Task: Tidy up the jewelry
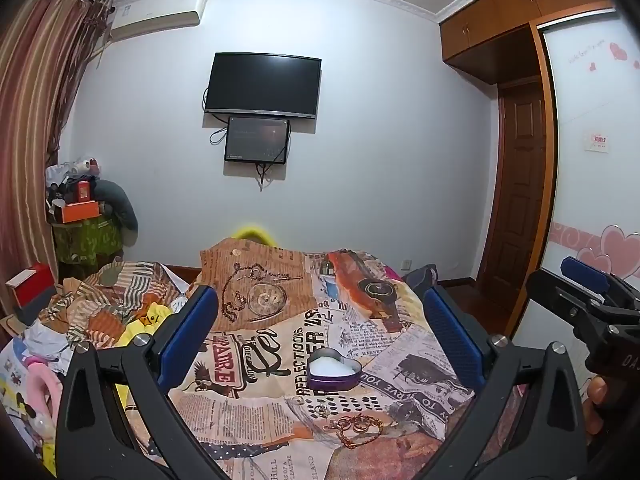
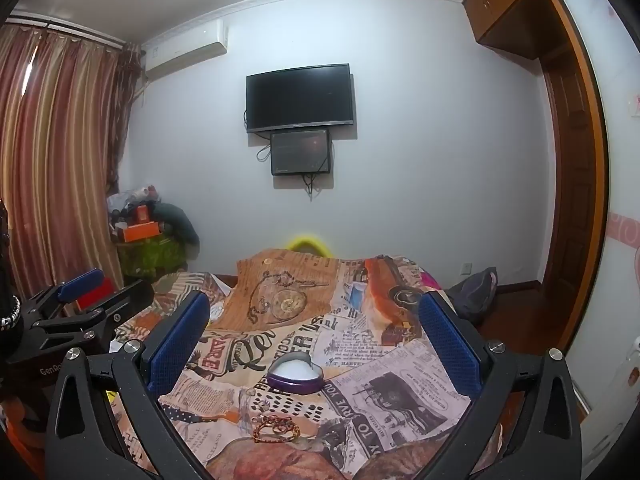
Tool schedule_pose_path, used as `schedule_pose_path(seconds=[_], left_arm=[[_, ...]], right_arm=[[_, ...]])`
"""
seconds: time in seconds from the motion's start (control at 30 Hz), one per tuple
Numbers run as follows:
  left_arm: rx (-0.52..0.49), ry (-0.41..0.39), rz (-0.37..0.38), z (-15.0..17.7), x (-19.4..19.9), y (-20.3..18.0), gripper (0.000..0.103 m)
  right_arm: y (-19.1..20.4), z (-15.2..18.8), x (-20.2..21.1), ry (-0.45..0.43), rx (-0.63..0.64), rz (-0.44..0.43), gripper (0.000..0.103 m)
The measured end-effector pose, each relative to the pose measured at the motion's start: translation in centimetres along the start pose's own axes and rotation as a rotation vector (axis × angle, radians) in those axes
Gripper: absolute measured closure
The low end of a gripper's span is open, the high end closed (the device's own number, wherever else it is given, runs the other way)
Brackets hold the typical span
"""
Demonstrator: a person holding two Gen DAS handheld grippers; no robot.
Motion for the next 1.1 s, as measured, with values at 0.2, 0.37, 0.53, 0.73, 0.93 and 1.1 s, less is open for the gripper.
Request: schedule_pose_path(seconds=[0.2, 0.37, 0.53, 0.73, 0.93, 1.1], left_arm=[[0.0, 0.0, -0.001, -0.1, 0.0, 0.0, 0.0], [0.005, 0.006, -0.003, 0.3, 0.1, -0.1, 0.0], [0.005, 0.006, -0.001, 0.1, 0.4, -0.2, 0.0], [0.002, 0.007, -0.002, 0.2, 0.3, -0.2, 0.0], [0.005, 0.013, -0.003, 0.7, -0.4, 0.0, 0.0], [0.0, 0.023, -0.006, 1.3, -1.1, 0.1, 0.0]], right_arm=[[0.0, 0.0, 0.1, 0.002, 0.0, 0.0, 0.0], [0.1, -0.1, 0.1, 0.002, 0.0, 0.0, 0.0], [-0.1, -0.1, 0.0, 0.004, -0.002, -0.001, 0.0], [0.2, 0.0, 0.1, 0.006, -0.001, -0.003, 0.0], [0.4, 0.3, 0.0, 0.009, -0.001, -0.003, 0.0], [0.5, 0.6, -0.4, 0.026, -0.003, -0.006, 0.0]])
Point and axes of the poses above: each gripper's, at about its wrist camera, not at the fingertips, and x roughly against the way its jaws point, y to its left, z to its underside, the point moved 10 cm from there along -x, roughly the way its jaws point, and after that the axes turned 5 degrees about x, right-handed, at the moved point
